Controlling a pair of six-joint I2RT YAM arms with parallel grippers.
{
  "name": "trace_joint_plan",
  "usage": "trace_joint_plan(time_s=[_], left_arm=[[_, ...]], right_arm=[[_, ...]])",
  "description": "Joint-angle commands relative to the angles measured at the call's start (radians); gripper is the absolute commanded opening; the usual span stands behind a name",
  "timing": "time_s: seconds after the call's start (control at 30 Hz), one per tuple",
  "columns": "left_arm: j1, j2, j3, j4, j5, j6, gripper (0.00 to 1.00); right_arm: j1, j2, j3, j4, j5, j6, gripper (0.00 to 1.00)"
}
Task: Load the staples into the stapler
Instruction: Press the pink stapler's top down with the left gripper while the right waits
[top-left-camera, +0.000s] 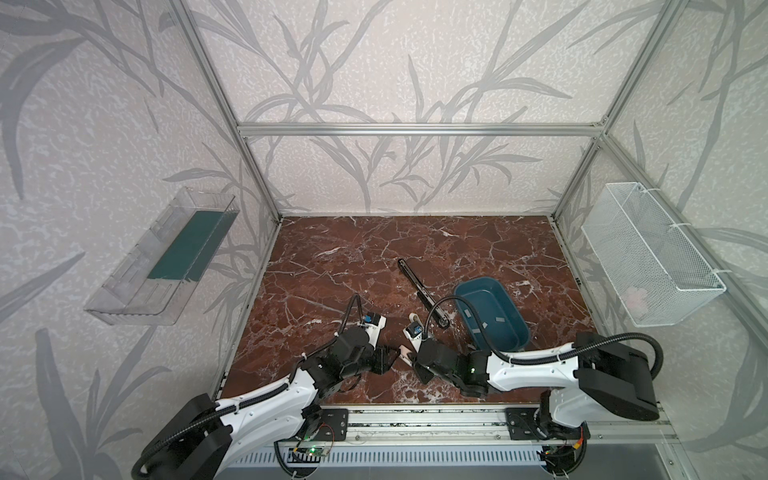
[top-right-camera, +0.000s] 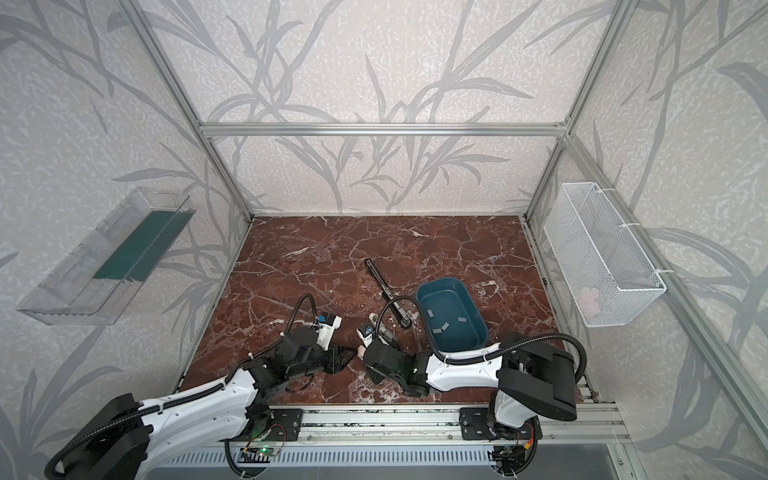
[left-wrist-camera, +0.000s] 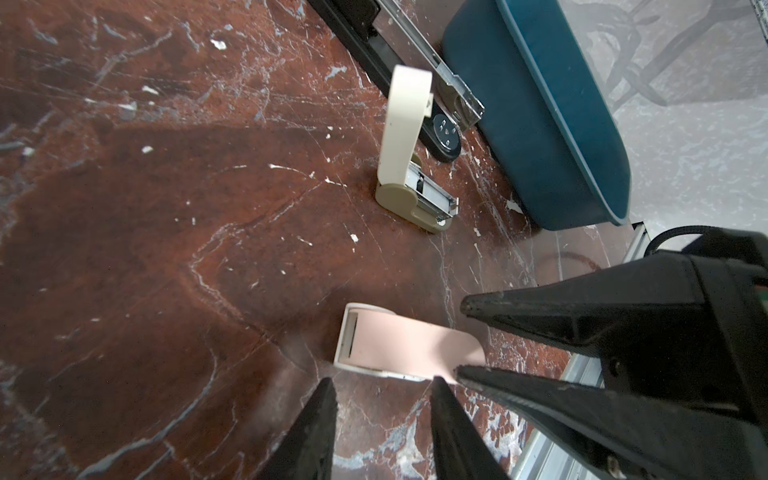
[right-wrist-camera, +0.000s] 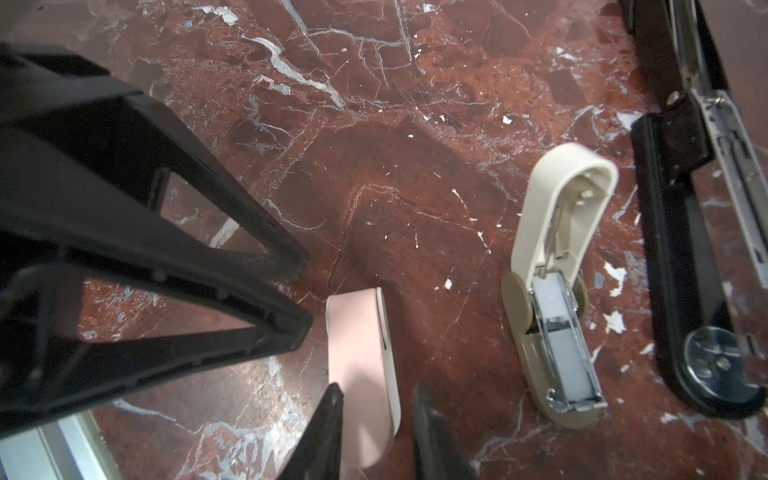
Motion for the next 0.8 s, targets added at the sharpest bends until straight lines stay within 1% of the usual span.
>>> trace_joint_plan(time_s=[0.0,0.17,0.23,0.27,0.4,0.47,0.53,0.63,0.7,0.77], left_arm=[[-0.007,0.038,0.003,0.056,0.02,-0.012,0.4],[-0.008,0.086,0.011,0.069,0.018,-0.016,0.4],[-0.009,0.1,0.012,0.075,0.018,-0.017,0.4],[-0.009,0.105,0.014,0.078,0.018,-0.019,0.4],[-0.009,0.099,0.017,0.073,0.007,-0.018,0.4],[-0.009,0.085,0.026,0.05,-0.008,-0.012,0.4],[-0.008,0.064,0.043,0.01,-0.028,-0.002,0.4],[-0.007,0.013,0.068,-0.054,-0.103,0.007,0.42],[-0.005,-0.031,0.094,-0.124,-0.165,0.018,0.43],[-0.003,-0.072,0.127,-0.191,-0.222,0.032,0.46]], right_arm=[[0.008,0.058,-0.054,-0.01,-0.025,0.04,0.28],[0.009,0.156,-0.116,0.108,-0.038,0.095,0.21],[0.01,0.173,-0.135,0.15,-0.049,0.112,0.19],[0.01,0.207,-0.141,0.165,-0.053,0.122,0.19],[0.011,0.198,-0.135,0.175,-0.048,0.119,0.19],[0.011,0.185,-0.114,0.154,-0.021,0.106,0.2],[0.01,0.129,-0.077,0.109,-0.007,0.086,0.21],[0.009,0.068,0.01,-0.015,0.03,0.044,0.25],[0.008,0.022,0.064,-0.099,0.071,0.019,0.32],[0.008,-0.023,0.091,-0.146,0.108,-0.008,0.39]])
